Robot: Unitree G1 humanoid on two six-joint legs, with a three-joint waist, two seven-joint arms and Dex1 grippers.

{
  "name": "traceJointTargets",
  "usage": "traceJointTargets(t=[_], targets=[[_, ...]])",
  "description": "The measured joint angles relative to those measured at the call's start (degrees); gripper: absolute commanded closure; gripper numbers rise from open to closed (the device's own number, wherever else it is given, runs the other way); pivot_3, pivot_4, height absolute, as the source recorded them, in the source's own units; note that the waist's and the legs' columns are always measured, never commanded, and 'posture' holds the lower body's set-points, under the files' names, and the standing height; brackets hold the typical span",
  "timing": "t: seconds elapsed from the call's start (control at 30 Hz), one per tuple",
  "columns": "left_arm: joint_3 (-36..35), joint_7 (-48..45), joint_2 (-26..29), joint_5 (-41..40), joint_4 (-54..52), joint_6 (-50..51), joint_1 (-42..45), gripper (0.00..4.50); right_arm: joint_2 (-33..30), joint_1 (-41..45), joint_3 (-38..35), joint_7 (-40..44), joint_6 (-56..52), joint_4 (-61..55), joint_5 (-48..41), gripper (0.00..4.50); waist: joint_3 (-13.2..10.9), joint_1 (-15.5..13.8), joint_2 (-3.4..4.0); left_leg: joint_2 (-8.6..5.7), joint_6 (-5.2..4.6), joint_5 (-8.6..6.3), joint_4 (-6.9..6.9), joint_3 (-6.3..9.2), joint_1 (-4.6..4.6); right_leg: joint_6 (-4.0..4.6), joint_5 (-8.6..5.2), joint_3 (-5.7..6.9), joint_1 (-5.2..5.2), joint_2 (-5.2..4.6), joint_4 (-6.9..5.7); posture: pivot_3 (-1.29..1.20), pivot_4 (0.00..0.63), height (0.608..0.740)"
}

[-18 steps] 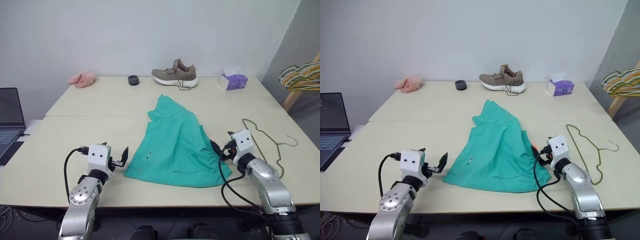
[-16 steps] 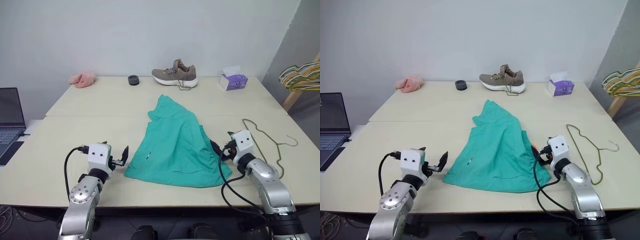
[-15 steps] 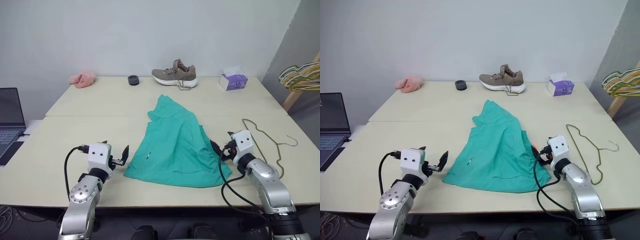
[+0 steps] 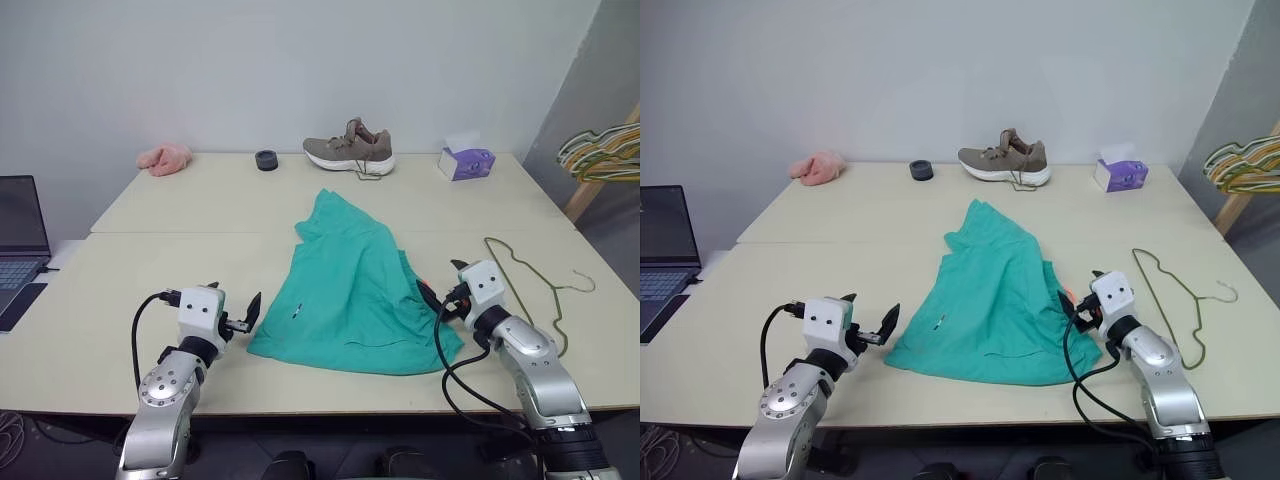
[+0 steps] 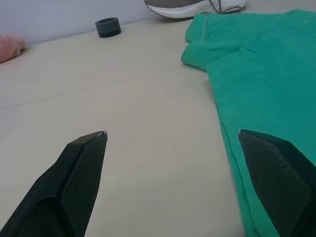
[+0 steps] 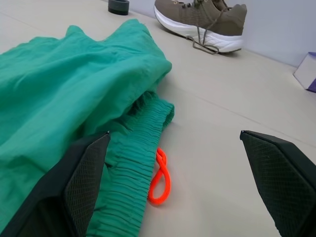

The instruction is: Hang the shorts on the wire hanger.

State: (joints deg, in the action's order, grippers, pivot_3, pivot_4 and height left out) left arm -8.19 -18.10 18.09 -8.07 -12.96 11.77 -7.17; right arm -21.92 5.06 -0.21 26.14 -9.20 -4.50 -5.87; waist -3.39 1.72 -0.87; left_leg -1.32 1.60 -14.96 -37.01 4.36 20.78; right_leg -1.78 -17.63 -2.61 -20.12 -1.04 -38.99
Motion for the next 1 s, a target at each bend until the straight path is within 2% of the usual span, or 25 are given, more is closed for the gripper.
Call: traceJointTargets(t=[0.2, 0.5, 0.67, 0.73, 0.83, 1.0], targets=[[-0.1, -5.62, 1.49, -4.19, -0.5, -1.07, -1.23, 0.01, -0.58, 0.16, 0.04, 1.86, 0.9, 0.0, 0.0, 0.0, 0.0, 0.05, 0.0, 0.0, 0.0, 0.0, 0.01, -0.01, 0.0, 0.01, -0.01, 0.0, -0.01, 0.0, 0.0, -0.04, 0.0, 0.74], [1.41, -11.83, 4.99, -4.74, 0.33, -2.21, -0.69, 0.01, -2.99, 1.88, 0.71, 7.13, 2.24, -0.02, -0.43, 0.0, 0.0, 0.21, 0.01, 0.0, 0.0, 0.0, 0.0, -0.02, 0.0, 0.01, -0.01, 0.0, -0.01, 0.0, 0.01, -0.07, 0.0, 0.74], [8.18, -25.88, 15.1, -5.45, -0.23, -1.92, -2.19, 0.01, -13.76, -1.66, 6.35, 22.23, -3.35, -9.54, -5.39, 0.0, -0.01, 0.48, 0.04, 0.0, 0.0, -0.03, 0.08, 0.0, 0.04, 0.1, -0.08, 0.04, -0.05, -0.02, 0.07, -0.1, 0.0, 0.74], [10.15, -28.92, 17.09, -5.16, -0.17, -1.89, -1.81, 0.01, -16.36, -2.65, 7.38, 25.63, -5.87, -12.28, -7.01, 0.0, -0.02, 0.57, 0.03, 0.01, -0.01, -0.03, 0.05, 0.02, 0.06, 0.1, -0.09, 0.04, -0.05, -0.03, 0.06, -0.11, 0.0, 0.74], [13.29, -32.84, 21.01, -2.76, 1.36, -2.29, 0.21, 0.01, -20.73, -4.52, 8.5, 29.62, -9.35, -17.14, -9.0, 0.0, -0.02, 0.71, 0.04, 0.01, -0.01, -0.02, 0.05, 0.05, 0.0, 0.09, -0.1, 0.08, -0.04, -0.03, 0.06, -0.12, 0.0, 0.74], [17.39, -34.48, 21.9, 2.21, 6.84, -6.29, 5.53, 0.01, -22.32, -5.88, 8.82, 30.34, -12.6, -21.17, -9.93, 0.0, 0.0, 1.32, 0.02, 0.01, -0.02, -0.02, 0.01, 0.06, -0.09, 0.06, -0.08, 0.09, -0.08, -0.04, 0.07, -0.17, 0.004, 0.74]])
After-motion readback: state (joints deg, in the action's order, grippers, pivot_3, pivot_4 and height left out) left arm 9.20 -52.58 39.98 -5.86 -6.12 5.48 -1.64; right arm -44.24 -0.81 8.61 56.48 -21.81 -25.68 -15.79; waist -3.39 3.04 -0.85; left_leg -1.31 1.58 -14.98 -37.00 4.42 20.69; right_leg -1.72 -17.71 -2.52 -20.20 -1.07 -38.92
